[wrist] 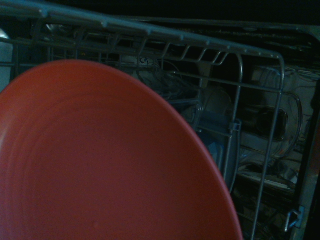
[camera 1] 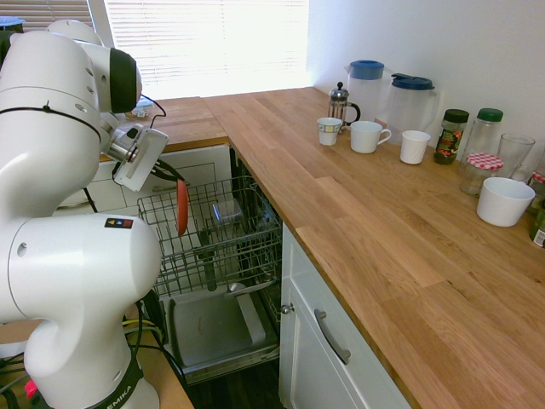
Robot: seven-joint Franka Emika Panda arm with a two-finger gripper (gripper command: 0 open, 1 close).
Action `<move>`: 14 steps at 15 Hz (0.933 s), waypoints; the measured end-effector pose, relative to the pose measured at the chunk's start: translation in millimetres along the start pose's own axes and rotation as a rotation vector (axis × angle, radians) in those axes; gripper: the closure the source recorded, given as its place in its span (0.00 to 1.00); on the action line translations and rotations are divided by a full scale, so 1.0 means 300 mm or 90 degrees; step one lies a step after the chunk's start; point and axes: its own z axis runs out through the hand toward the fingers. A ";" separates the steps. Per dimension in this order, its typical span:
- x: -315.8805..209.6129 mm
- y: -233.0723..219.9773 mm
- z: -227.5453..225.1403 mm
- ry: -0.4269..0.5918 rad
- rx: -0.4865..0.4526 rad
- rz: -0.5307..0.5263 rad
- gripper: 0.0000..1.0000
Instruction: Put the plate in the dishwasher
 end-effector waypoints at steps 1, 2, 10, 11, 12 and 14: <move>-0.013 -0.018 0.003 0.000 0.000 0.002 1.00; -0.021 -0.036 0.002 0.002 -0.001 0.005 1.00; -0.091 -0.188 0.081 0.008 0.030 0.003 1.00; -0.086 -0.188 0.085 0.007 0.030 0.005 1.00; -0.081 -0.190 0.089 0.007 0.031 0.006 0.00; -0.072 -0.198 0.096 0.007 0.032 0.006 0.00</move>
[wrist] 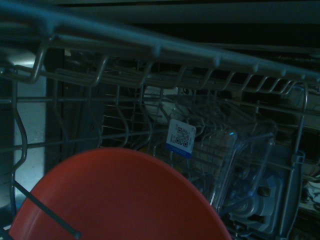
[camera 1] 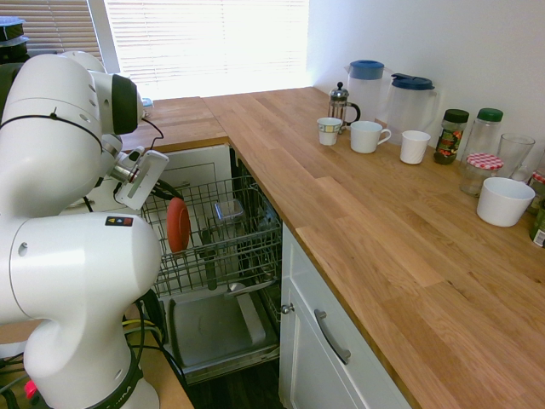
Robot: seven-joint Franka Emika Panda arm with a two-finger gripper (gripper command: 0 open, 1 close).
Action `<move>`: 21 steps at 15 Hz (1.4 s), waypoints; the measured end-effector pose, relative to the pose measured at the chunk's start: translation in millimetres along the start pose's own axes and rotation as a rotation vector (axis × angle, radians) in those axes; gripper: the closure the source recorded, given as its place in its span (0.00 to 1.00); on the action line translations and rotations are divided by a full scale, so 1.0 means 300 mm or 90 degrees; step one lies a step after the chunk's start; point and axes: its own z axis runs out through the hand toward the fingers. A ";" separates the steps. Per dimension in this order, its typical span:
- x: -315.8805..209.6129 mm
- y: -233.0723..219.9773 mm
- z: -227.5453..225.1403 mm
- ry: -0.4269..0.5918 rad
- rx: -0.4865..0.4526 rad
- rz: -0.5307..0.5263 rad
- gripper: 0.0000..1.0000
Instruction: Put the plate in the dishwasher
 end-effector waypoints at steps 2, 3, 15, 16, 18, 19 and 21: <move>0.007 -0.002 -0.001 -0.001 0.001 -0.002 0.00; 0.009 -0.002 -0.001 -0.001 0.001 -0.004 0.00; 0.043 -0.006 0.024 0.001 0.027 0.002 0.00; 0.049 -0.005 0.018 -0.001 0.030 0.004 0.00; 0.063 -0.002 -0.009 0.000 0.049 0.008 0.00; 0.072 0.000 -0.026 0.001 0.061 0.011 0.00; 0.093 0.015 -0.060 0.006 0.079 0.019 0.00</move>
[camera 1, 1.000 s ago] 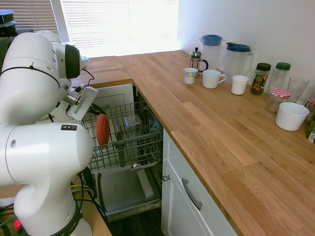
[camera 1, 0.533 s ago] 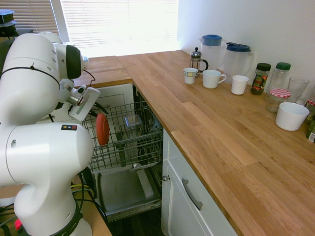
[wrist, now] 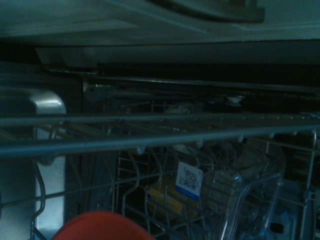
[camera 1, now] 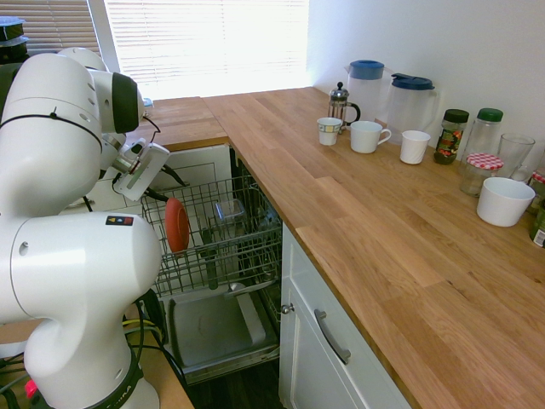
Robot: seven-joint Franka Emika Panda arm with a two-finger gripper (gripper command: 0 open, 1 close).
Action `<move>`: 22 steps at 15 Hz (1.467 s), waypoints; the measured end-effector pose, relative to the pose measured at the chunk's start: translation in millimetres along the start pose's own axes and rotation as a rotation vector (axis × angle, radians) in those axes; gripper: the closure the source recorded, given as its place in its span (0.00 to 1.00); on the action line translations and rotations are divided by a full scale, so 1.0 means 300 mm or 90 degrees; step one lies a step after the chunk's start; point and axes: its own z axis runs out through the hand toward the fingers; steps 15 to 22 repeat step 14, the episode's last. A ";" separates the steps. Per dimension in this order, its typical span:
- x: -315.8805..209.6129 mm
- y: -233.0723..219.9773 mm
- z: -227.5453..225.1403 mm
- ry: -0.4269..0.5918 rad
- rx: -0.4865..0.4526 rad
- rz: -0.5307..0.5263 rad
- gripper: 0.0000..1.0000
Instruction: Put the plate in the dishwasher
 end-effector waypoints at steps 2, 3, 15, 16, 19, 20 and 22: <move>0.014 0.023 -0.034 -0.001 0.013 0.007 0.00; 0.020 0.039 -0.053 -0.002 0.020 0.011 0.00; -0.013 0.316 -0.177 -0.018 0.083 0.108 0.00; -0.013 0.316 -0.177 -0.018 0.083 0.108 0.00; -0.013 0.316 -0.177 -0.018 0.083 0.108 0.00; -0.013 0.316 -0.177 -0.018 0.083 0.108 0.00; -0.013 0.316 -0.177 -0.018 0.083 0.108 0.00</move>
